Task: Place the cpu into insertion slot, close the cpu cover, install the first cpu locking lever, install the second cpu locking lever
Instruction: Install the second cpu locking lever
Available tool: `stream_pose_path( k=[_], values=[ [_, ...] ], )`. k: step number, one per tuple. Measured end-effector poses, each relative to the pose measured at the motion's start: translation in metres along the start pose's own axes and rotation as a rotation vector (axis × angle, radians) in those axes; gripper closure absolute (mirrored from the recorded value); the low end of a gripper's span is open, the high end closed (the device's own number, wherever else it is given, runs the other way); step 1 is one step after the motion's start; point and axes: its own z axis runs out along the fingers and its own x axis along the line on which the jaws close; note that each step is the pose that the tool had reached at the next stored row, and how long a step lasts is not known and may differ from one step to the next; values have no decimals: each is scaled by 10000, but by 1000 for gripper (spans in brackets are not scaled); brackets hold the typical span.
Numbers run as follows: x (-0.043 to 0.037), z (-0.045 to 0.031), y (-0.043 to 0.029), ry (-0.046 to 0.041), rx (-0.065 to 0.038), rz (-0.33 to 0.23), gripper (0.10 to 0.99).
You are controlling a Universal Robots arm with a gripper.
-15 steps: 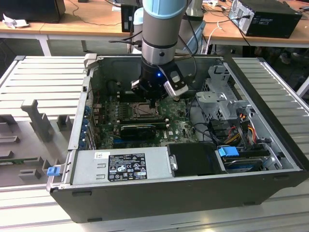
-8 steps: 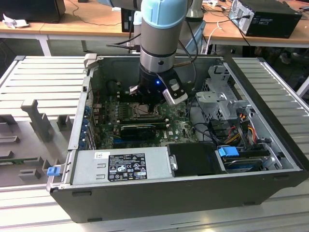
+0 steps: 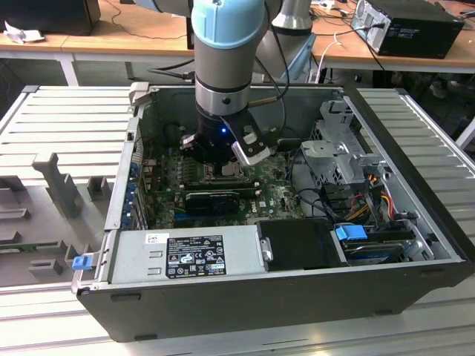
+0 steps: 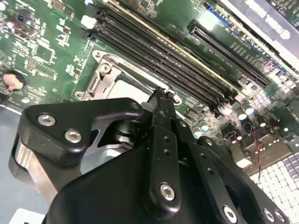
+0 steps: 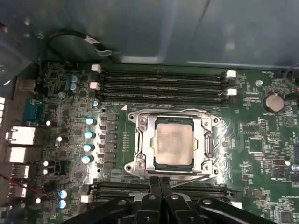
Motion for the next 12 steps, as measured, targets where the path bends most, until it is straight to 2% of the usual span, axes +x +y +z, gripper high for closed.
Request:
stream_pose_path(
  k=[4, 6, 7, 9, 10, 12],
  values=[
    [10, 74, -12, 1, -12, 0, 980],
    [18, 81, -16, -1, -67, 1, 980],
    [27, 81, -21, -5, -165, 0, 980],
    [38, 79, -32, -10, -280, 1, 980],
    [59, 77, -43, -13, -383, 2, 980],
    [98, 73, -75, -17, -507, -1, 980]
  ],
)
